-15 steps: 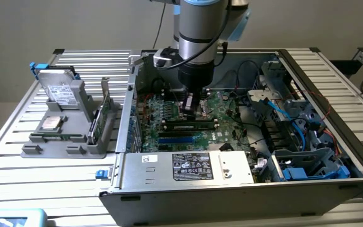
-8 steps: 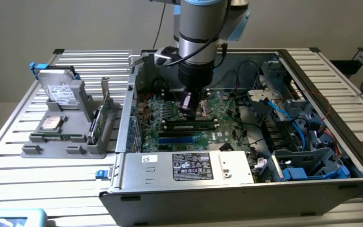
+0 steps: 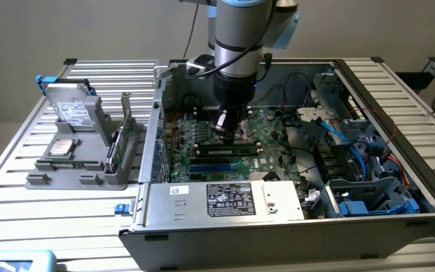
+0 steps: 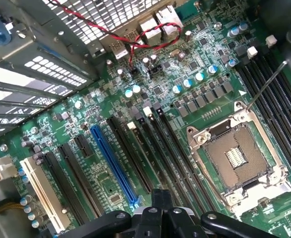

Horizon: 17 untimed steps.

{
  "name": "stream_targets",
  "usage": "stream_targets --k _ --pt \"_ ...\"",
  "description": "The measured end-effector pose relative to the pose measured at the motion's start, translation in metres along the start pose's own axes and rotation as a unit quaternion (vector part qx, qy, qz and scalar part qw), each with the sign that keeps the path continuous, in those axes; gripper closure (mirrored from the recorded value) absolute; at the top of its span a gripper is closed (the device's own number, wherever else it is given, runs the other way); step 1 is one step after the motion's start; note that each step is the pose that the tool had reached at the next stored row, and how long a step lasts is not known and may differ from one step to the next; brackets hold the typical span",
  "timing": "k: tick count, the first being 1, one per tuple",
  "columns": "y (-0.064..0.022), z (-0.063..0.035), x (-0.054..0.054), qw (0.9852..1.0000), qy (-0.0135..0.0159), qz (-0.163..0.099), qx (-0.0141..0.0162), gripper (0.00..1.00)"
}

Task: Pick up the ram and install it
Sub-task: 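Press down the ram until it locks into place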

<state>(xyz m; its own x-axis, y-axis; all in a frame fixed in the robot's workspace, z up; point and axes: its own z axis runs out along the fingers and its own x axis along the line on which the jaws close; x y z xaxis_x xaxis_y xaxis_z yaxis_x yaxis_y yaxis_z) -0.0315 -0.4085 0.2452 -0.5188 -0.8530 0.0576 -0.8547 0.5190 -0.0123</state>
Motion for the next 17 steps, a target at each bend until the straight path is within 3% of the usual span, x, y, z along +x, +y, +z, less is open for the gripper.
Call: stream_targets --k 8,17 --pt "0.0 0.0 0.0 0.9989 0.0005 0.048 -0.0025 0.89" --pt "0.0 0.0 0.0 0.9946 0.0009 0.104 -0.0052 0.89"
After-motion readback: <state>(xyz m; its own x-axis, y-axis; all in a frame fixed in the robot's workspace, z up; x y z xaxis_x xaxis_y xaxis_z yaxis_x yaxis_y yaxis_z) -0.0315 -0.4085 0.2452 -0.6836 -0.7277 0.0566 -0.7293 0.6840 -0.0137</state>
